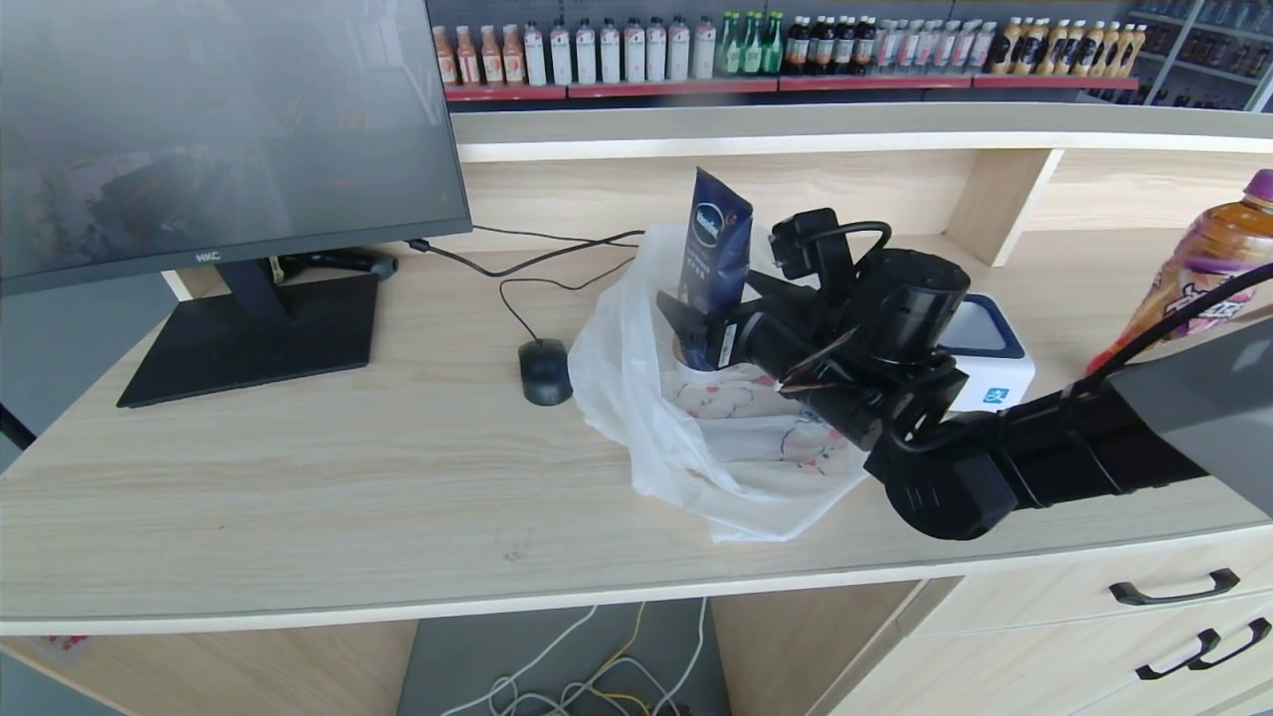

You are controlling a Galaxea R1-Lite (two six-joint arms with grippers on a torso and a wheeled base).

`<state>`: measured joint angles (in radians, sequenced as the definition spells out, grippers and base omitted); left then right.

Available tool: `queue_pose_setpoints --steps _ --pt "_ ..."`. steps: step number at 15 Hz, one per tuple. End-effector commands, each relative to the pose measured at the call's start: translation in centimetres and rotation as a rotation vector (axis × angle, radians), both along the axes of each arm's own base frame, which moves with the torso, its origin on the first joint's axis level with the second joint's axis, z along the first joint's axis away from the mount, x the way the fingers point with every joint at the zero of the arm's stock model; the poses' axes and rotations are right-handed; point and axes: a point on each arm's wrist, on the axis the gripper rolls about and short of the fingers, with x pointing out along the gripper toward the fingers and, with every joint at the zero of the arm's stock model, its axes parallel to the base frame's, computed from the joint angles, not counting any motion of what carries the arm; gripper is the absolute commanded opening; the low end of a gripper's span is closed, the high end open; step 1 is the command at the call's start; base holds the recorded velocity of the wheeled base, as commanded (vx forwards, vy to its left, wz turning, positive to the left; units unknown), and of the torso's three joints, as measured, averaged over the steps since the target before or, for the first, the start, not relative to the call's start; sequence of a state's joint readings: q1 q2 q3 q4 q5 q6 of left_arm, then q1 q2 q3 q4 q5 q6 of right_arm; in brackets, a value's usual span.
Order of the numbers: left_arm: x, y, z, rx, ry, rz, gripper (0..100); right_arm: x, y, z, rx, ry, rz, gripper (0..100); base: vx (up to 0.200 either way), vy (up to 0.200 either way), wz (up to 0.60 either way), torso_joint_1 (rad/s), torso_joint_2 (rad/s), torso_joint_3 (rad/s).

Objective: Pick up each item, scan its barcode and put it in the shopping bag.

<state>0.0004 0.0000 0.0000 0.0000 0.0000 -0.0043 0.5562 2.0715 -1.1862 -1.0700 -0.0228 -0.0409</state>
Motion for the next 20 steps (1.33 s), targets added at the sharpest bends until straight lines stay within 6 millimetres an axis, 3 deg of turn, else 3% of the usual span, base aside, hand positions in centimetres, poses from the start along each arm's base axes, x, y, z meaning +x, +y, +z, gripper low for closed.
queue_pose_setpoints --steps 1,4,11,15,17,20 --pt "0.0 0.0 0.0 0.000 0.000 0.001 100 -0.9 -0.5 0.1 -0.012 -0.023 0.001 100 0.000 0.000 0.00 0.000 0.00 0.000" --pt "0.0 0.0 0.0 0.000 0.000 0.001 100 -2.2 -1.0 0.3 -0.004 -0.070 0.002 100 0.000 0.000 0.00 0.000 0.00 0.000" --pt "0.0 0.0 0.0 0.000 0.000 0.001 100 -7.6 -3.1 0.9 0.027 -0.134 0.026 100 0.000 0.000 0.00 0.000 0.00 0.000" --pt "0.0 0.0 0.0 0.000 0.000 0.001 100 -9.3 -3.9 1.0 0.091 -0.226 0.029 100 0.000 0.000 0.00 0.000 0.00 0.000" --pt "0.0 0.0 0.0 0.000 0.000 0.001 100 -10.3 -4.5 -0.4 0.060 -0.174 0.020 100 0.000 0.000 0.00 0.000 0.00 0.000" --pt "0.0 0.0 0.0 0.003 0.000 0.000 100 -11.1 -4.4 -0.2 0.133 -0.130 -0.020 100 0.000 0.000 0.00 0.000 0.00 0.000"
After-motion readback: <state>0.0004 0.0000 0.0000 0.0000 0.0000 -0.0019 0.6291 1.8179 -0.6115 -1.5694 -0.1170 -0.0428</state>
